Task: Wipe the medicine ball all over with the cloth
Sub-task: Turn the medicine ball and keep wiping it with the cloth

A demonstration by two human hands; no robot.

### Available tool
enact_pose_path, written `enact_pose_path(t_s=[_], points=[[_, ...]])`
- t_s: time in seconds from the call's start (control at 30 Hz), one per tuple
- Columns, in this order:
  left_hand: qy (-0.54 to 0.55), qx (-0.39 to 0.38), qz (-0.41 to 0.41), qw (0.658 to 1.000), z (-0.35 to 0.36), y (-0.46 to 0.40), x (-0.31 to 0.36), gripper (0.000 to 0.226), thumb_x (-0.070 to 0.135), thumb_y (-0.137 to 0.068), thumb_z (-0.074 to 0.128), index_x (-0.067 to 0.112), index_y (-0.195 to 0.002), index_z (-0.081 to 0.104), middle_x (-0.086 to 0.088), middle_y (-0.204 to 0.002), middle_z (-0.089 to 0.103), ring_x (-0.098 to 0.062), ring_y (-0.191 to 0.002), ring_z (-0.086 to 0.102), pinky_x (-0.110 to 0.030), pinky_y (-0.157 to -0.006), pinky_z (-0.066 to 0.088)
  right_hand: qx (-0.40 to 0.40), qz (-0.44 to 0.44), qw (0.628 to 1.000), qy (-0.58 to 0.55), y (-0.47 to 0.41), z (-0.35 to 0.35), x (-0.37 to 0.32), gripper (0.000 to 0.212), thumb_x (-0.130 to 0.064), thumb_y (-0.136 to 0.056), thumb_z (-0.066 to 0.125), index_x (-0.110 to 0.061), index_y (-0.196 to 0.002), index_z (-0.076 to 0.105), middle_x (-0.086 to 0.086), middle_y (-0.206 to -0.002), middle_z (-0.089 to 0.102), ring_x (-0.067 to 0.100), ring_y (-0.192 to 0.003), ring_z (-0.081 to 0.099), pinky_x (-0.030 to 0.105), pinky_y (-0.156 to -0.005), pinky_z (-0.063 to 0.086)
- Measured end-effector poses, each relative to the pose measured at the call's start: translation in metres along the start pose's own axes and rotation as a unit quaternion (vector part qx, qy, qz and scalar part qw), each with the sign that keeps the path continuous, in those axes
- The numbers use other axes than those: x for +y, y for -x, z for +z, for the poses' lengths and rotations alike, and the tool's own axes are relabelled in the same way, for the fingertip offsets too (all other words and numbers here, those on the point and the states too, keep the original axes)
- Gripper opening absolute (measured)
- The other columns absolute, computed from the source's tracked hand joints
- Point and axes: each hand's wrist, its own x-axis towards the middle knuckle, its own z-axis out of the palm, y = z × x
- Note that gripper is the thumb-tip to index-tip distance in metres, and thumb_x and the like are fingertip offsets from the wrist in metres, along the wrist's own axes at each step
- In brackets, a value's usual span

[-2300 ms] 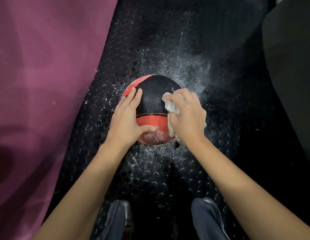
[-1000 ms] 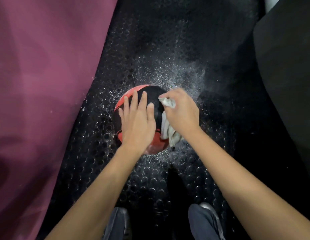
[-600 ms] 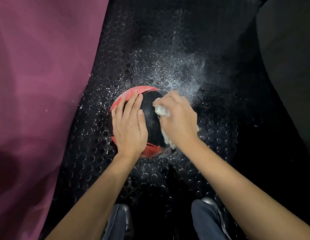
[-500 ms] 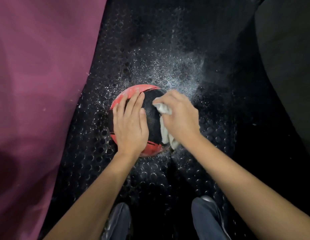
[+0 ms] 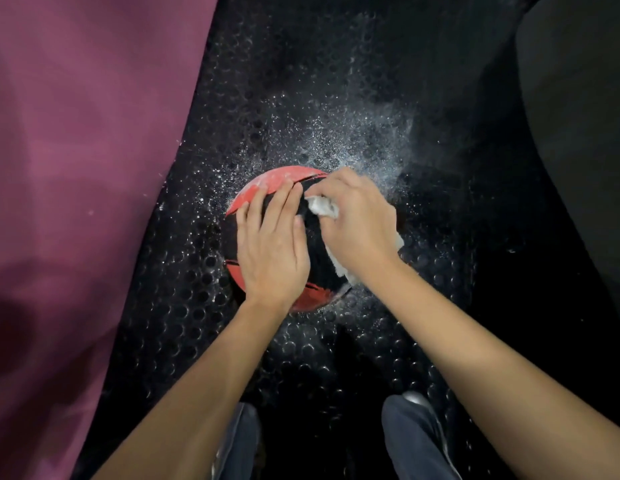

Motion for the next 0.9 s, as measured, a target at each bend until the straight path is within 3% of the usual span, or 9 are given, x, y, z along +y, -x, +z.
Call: enact_pose_path(t_s=[0.17,0.3,0.43,0.57,0.7,0.83,0.9], points=[[-0.001,0.004,0.013,1.000,0.000,0.006,0.000,0.048,0.024,-0.101,0.025,0.008,-0.138,0.051,-0.004,-0.142,0.052,-0.028,-0.138,0.036,-0.044,-0.116,0.020,0.007,0.081,0.997,-0.003,-0.021,-0.004,0.017,0.024,-0.011,-0.090,0.054,-0.030,-0.096,0.068,-0.011,-0.100,0.060,0.016,-0.092,0.056,0.030,-0.066,0.041],[-0.007,-0.002,0.008,1.000,0.001,0.004,-0.002,0.049,0.024,-0.101,0.024,0.008,-0.139,0.049,-0.004,-0.143,0.051,-0.028,-0.138,0.036,-0.044,-0.116,0.021,-0.019,0.004,1.000,0.024,-0.015,-0.001,0.003,0.025,-0.012,-0.090,0.054,-0.030,-0.098,0.068,-0.010,-0.102,0.060,0.015,-0.096,0.054,0.033,-0.072,0.045],[0.000,-0.004,0.008,1.000,0.001,0.006,0.001,0.049,0.025,-0.101,0.024,0.008,-0.140,0.049,-0.004,-0.143,0.051,-0.028,-0.139,0.036,-0.046,-0.115,0.022,-0.024,0.089,0.995,0.024,-0.034,-0.007,0.014,0.023,-0.013,-0.091,0.055,-0.031,-0.096,0.069,-0.011,-0.102,0.060,0.015,-0.093,0.057,0.029,-0.070,0.042],[-0.006,-0.003,0.007,1.000,0.002,0.005,-0.002,0.051,0.026,-0.101,0.022,0.007,-0.141,0.047,-0.005,-0.145,0.049,-0.027,-0.140,0.034,-0.045,-0.115,0.022,-0.052,-0.014,0.997,0.048,-0.028,-0.005,0.001,0.023,-0.010,-0.091,0.054,-0.025,-0.100,0.068,-0.009,-0.103,0.060,0.013,-0.093,0.054,0.028,-0.065,0.040],[-0.005,-0.007,0.011,1.000,0.000,0.007,-0.001,0.050,0.025,-0.101,0.023,0.007,-0.142,0.046,-0.006,-0.145,0.049,-0.028,-0.140,0.034,-0.043,-0.116,0.019,-0.049,0.071,0.996,0.030,-0.043,-0.009,0.015,0.022,-0.012,-0.091,0.055,-0.029,-0.091,0.069,-0.009,-0.097,0.063,0.014,-0.084,0.056,0.026,-0.060,0.034],[-0.011,-0.007,0.008,1.000,0.001,0.006,-0.002,0.051,0.026,-0.101,0.022,0.006,-0.141,0.046,-0.006,-0.144,0.050,-0.027,-0.140,0.034,-0.042,-0.116,0.019,-0.065,-0.026,0.996,0.052,-0.034,-0.006,-0.003,0.023,-0.010,-0.090,0.051,-0.024,-0.091,0.069,-0.008,-0.097,0.061,0.014,-0.087,0.055,0.030,-0.065,0.044],[-0.009,-0.014,0.007,1.000,0.000,0.004,-0.004,0.051,0.026,-0.102,0.021,0.006,-0.141,0.046,-0.006,-0.145,0.049,-0.027,-0.140,0.033,-0.044,-0.116,0.021,-0.070,-0.010,0.996,0.045,-0.039,-0.008,0.001,0.023,-0.011,-0.090,0.050,-0.024,-0.092,0.070,-0.010,-0.099,0.062,0.013,-0.088,0.056,0.029,-0.064,0.042]])
